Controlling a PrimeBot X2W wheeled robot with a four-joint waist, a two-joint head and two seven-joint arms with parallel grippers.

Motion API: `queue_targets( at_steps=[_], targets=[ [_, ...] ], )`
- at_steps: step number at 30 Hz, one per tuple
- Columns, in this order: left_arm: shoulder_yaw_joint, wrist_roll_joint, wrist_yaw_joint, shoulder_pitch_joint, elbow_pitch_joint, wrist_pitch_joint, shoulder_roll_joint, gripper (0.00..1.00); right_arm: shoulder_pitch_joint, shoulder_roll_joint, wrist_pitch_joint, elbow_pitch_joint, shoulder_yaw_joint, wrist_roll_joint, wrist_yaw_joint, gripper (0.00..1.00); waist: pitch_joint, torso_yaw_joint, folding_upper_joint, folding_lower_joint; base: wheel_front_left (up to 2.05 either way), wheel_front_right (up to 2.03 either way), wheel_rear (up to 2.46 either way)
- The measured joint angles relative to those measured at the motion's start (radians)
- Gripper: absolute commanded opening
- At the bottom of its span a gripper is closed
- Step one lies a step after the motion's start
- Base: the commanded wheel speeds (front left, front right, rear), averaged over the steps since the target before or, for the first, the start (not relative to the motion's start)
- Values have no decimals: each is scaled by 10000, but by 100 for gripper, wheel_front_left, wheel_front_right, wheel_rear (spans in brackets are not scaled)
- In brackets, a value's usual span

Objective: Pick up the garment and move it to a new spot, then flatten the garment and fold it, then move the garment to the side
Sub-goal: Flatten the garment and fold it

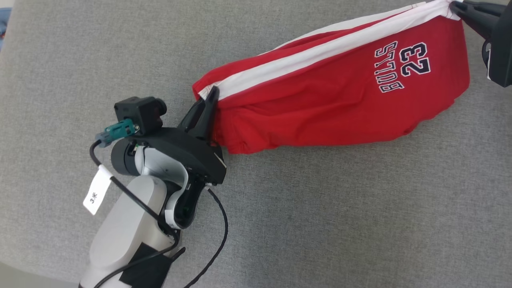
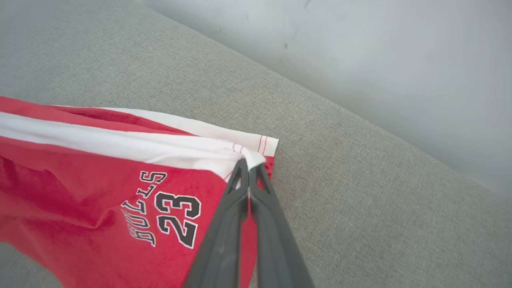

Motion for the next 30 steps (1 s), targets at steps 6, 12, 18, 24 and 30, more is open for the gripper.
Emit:
queue_targets(
  at_steps=[6,12,18,24,30],
  targets=[
    [-238,27,-86,-595,380,-207,-94,0,-414,19,-721,694,502,-334,0,0,103,140,-1,0,0,0,0],
    [-395,31,-94,-854,757,-347,-153,33,-779,136,-1498,1248,802,-359,0,46,131,187,0,0,0,0,0],
    [-443,157,-82,-1017,1091,-746,-165,100,-870,387,-2378,1567,1118,-449,0,100,86,190,0,0,0,0,0],
    [-518,600,-67,-1155,1273,-1484,-178,100,-877,512,-3678,1810,1195,-577,0,100,-126,160,0,0,0,0,0],
    [-529,1306,8,-1182,1264,-2529,84,100,-520,721,-5421,1860,754,-1170,-176,100,-521,58,0,0,0,0,0]
  ],
)
